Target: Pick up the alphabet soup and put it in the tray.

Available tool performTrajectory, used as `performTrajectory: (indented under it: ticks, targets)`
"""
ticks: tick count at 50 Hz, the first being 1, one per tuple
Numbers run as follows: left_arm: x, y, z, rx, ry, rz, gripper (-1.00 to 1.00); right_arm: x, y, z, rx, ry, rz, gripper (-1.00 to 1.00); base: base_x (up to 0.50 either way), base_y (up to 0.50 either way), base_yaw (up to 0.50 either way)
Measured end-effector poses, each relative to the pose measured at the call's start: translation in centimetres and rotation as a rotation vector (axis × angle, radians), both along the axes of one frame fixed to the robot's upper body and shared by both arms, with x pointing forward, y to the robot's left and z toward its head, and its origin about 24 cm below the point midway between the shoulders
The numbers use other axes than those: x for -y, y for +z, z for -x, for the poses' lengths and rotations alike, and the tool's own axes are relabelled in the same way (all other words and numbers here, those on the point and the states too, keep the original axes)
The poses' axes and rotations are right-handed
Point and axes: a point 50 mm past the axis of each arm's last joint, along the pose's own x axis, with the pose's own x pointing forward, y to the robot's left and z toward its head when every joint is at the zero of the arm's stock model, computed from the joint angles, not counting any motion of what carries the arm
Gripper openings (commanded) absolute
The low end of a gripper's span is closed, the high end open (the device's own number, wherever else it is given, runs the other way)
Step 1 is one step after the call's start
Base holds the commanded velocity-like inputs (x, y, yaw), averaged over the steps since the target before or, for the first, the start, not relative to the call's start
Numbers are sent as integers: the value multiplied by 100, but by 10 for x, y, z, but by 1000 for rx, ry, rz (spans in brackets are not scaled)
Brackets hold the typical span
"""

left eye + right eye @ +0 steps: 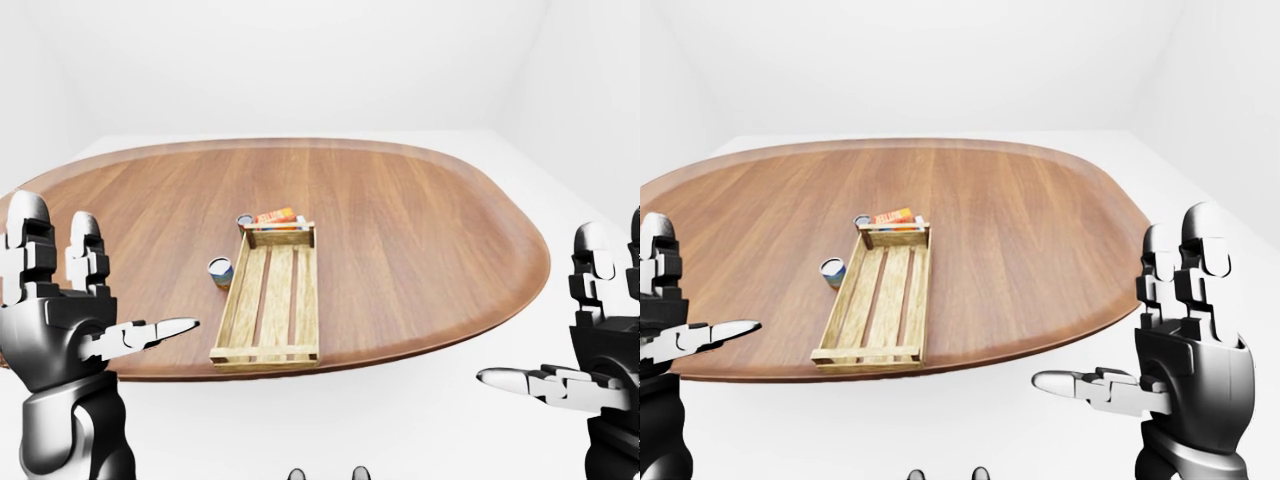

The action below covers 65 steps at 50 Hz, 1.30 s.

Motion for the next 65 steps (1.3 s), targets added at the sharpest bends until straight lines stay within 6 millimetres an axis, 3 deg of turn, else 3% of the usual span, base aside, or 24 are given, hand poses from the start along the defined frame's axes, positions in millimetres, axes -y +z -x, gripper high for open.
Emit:
performTrajectory:
  ticks: [23, 42, 52, 60, 65]
  targets:
    - [-2, 9, 2, 43, 11, -4, 100, -3, -6, -5, -44, 12, 15, 100, 50, 6, 0]
    - [-3, 2, 1, 8, 6, -6, 100, -3, -7, -4, -43, 17, 3, 100, 50, 8, 0]
    - [-4, 6, 3, 20, 11, -24, 100, -5, -2, -2, -15, 28, -3, 100, 2, 0, 0]
    - [-3, 5, -10, -75, -18, -240, 100, -8, 3, 0, 16, 35, 3, 100, 0, 0, 0]
    - [1, -26, -38, -322, -103, -569, 100, -9, 8, 3, 40, 41, -2, 100, 0, 0, 0]
